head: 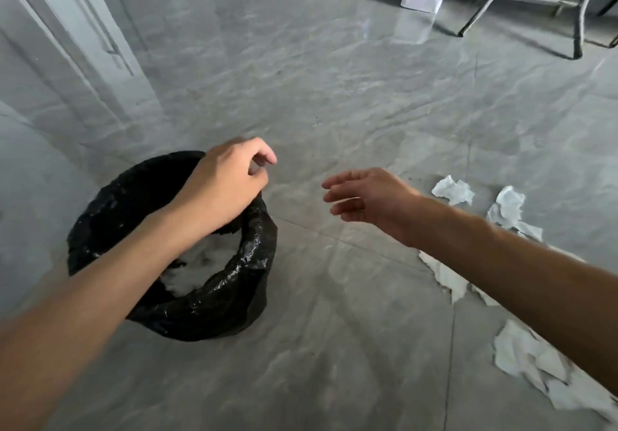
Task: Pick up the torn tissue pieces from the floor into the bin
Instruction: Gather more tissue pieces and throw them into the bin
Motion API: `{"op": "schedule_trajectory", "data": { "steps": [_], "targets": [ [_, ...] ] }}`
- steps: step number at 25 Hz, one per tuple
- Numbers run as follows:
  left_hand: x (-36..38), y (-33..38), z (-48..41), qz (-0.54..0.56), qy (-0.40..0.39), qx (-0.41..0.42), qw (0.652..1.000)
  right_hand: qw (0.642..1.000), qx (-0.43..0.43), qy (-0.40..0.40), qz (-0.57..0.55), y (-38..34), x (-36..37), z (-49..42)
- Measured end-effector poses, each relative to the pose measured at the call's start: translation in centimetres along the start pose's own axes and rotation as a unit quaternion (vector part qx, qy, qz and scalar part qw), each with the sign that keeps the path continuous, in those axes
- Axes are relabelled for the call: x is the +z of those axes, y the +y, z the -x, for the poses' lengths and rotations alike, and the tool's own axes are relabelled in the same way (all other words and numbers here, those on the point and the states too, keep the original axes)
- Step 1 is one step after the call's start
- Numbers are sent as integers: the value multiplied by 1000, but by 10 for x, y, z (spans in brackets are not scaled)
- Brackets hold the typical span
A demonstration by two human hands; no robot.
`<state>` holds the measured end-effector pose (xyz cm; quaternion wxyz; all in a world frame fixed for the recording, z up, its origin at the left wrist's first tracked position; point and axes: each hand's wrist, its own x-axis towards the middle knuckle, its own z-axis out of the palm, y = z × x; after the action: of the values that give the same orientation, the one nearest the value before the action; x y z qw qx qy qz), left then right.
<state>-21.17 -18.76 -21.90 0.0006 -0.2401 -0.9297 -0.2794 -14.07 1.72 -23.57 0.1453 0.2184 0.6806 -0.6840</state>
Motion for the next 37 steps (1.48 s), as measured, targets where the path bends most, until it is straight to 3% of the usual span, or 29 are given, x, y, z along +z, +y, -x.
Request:
{"op": "schedule_trajectory", "data": {
  "steps": [3,6,9,10,12,17,20,23,26,30,32,34,37],
  "targets": [
    [48,45,-19,11,-64,55,996,996,39,84,12,39,-70,11],
    [99,75,-35,18,-125,91,988,973,65,161,153,91,-127,10],
    [155,87,-54,8,-188,94,978,870,76,185,451,149,-165,1],
    [173,88,-61,5,-199,86,976,839,79,177,509,168,-172,-1],
    [208,89,-76,-2,-211,75,975,817,77,177,544,202,-177,-3],
    [296,92,-117,-64,-210,110,969,833,-4,227,505,244,-190,0],
    [334,79,-129,-120,-219,97,963,812,-33,252,525,249,-199,-2],
    [352,64,-129,-117,-176,109,971,809,-44,239,536,252,-201,-6],
    [355,60,-130,-62,-142,97,983,833,-72,251,487,259,-203,1],
    [354,92,-123,9,-95,112,989,892,-72,317,315,256,-206,16],
    [363,121,-114,25,-154,207,966,904,-64,324,271,255,-207,21],
    [377,139,-103,-41,-227,297,926,908,-66,311,274,256,-206,27],
    [388,137,-93,-136,-251,315,905,900,-119,297,294,253,-203,30]
  ]
}}
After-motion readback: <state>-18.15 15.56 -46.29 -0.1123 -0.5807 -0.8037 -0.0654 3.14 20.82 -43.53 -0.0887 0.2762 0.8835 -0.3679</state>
